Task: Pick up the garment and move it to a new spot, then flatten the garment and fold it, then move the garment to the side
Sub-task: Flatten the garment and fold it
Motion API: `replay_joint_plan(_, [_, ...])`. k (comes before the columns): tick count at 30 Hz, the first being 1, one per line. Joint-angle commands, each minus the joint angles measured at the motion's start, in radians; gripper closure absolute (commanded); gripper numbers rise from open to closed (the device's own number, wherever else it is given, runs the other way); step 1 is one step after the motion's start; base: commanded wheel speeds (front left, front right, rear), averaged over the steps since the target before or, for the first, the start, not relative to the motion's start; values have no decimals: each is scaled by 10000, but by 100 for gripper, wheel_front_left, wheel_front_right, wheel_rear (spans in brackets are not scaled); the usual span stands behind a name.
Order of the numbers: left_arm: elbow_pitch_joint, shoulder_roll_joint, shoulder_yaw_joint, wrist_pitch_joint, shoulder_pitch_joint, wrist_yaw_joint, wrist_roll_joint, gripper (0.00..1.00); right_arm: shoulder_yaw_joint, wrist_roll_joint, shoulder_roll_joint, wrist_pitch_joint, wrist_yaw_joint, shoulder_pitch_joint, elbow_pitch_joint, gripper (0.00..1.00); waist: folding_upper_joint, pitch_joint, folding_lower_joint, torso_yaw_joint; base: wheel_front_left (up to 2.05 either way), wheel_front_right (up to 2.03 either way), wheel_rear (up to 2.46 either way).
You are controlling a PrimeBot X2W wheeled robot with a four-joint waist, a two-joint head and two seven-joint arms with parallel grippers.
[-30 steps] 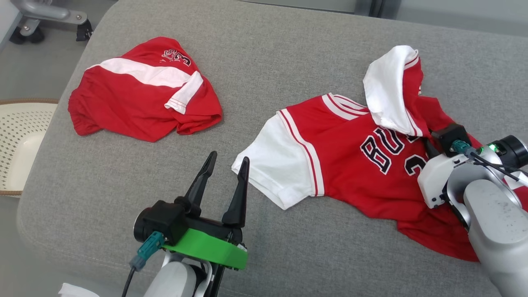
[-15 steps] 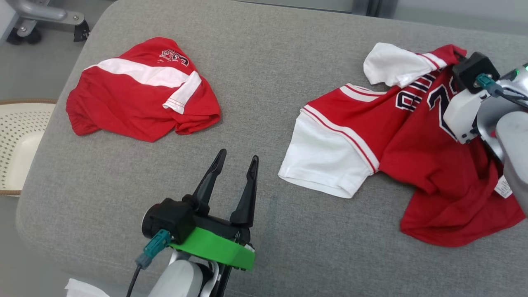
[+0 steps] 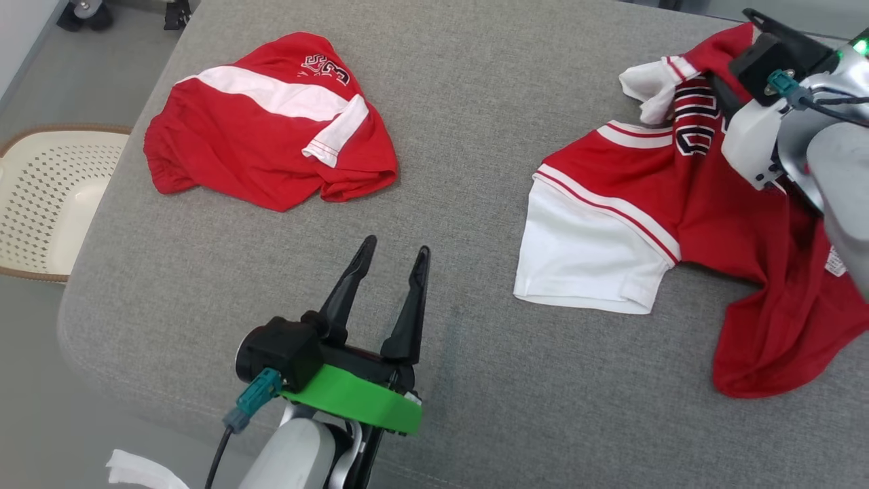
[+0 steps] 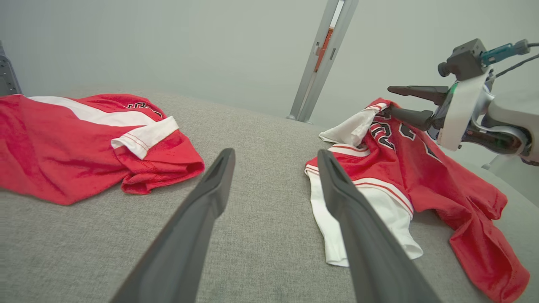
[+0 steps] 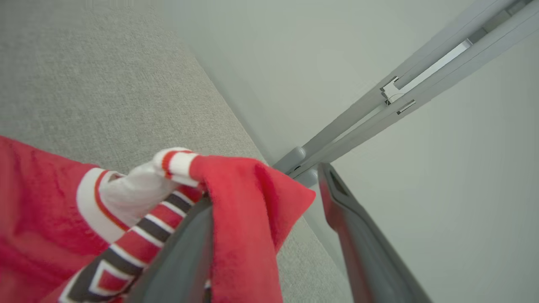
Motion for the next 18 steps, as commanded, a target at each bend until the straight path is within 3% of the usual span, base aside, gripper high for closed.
replay_joint_plan(1, [39,29,136,-5,10,31,116,0,-66,297,189,-121,-13,297,191,0,0,-230,-1,-317,0,0,0])
replay_joint_plan(6, [144,32,697,-5,181,-70,376,0,-553,1316,938,-422,-13,901,323,0,0,-811,-1,-1122,0,0,0])
replay_joint_plan(10, [191,32,1159,-5,326,-116,627,0,-1451,2411,1401,-554,-13,1758,-292,0,0,-1278,-1,-1847,0,0,0])
replay_joint_plan(13, [167,32,1451,-5,401,-164,774,0,-2395,3161,1536,-567,-13,2786,-1841,0,0,-1564,-1,-2311,0,0,0])
replay_joint_plan(18, [114,35,2017,-3,699,-143,872,0,-3891,3196,1616,-568,-11,4997,-4096,0,0,-1846,-1,-2961,0,0,0])
